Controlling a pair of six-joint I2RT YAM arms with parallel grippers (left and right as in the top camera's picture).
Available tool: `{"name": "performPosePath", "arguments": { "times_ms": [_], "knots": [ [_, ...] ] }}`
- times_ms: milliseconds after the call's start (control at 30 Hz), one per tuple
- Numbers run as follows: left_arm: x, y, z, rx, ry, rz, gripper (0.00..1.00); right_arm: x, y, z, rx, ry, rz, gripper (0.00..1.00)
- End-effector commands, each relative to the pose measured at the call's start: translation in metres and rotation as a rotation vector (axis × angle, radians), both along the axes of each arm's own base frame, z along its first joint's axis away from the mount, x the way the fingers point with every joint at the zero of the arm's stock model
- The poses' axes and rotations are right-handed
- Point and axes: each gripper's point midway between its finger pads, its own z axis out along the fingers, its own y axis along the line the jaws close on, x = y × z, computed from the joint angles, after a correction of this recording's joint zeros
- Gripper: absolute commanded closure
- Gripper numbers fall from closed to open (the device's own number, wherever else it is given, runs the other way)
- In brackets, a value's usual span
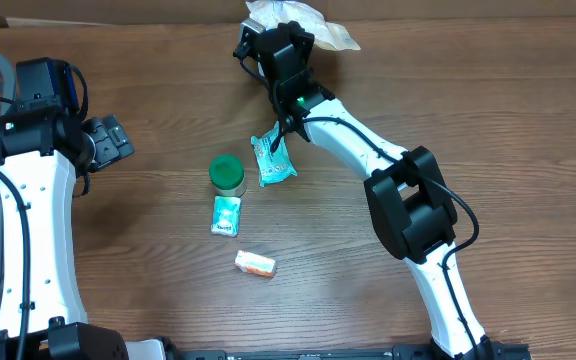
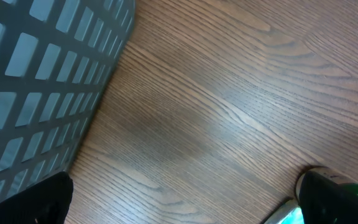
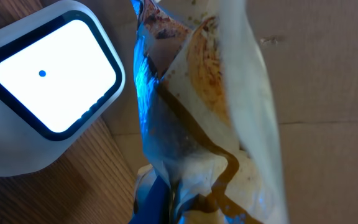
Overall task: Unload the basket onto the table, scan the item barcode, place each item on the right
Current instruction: 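Hold the bag's label in front of the scanner with right gripper, then carry the bag to the right side and release it on the table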
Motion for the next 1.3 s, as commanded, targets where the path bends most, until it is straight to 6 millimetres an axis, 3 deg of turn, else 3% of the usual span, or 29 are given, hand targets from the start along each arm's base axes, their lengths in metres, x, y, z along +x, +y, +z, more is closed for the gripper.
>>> {"name": "performPosePath", "arguments": {
  "times_ms": [0, 167, 267, 400, 633, 667, 833, 900, 1000, 1100, 1267],
  "knots": [
    [0.001, -0.001, -0.002, 0.001, 0.007, -0.021, 0.00, 0.004, -0.001, 0.009, 0.022, -0.020, -0.002, 0.96],
    [0.001, -0.001, -0.002, 0.002, 0.007, -0.021, 0.00, 0.001, -0.005, 0.013, 0.008, -0.022, -0.031, 0.96],
    [0.001, -0.001, -0.002, 0.002, 0.007, -0.021, 0.00, -0.006, -0.007, 0.026, 0.008, -0.015, -0.043, 0.96],
    [0.001, -0.001, -0.002, 0.002, 0.007, -0.021, 0.01, -0.026, -0.012, 0.063, 0.155, 0.027, -0.041, 0.96],
    [0.001, -0.001, -0.002, 0.002, 0.007, -0.021, 0.00, -0.091, -0.048, 0.136, 0.621, 0.210, -0.065, 0.96],
    [0.001, -0.001, -0.002, 0.002, 0.007, -0.021, 0.00, -0.110, -0.053, 0.149, 0.730, 0.274, -0.050, 0.96],
    [0.001, -0.001, -0.002, 0.002, 0.007, -0.021, 0.01, -0.176, -0.067, 0.173, 1.055, 0.597, 0.053, 0.96],
    [0.001, -0.001, -0.002, 0.002, 0.007, -0.021, 0.00, -0.206, -0.091, 0.175, 1.178, 0.779, 0.079, 0.96],
    [0.001, -0.001, -0.002, 0.002, 0.007, -0.021, 0.00, -0.223, -0.137, 0.165, 1.344, 0.929, -0.013, 0.96],
    [0.001, -0.001, -0.002, 0.001, 0.006, -0.021, 0.01, -0.226, -0.196, 0.142, 1.491, 0.973, -0.198, 0.96],
    [0.001, -0.001, -0.002, 0.002, 0.006, -0.021, 0.01, -0.226, -0.263, 0.102, 1.645, 0.949, -0.380, 0.96]
  ]
}}
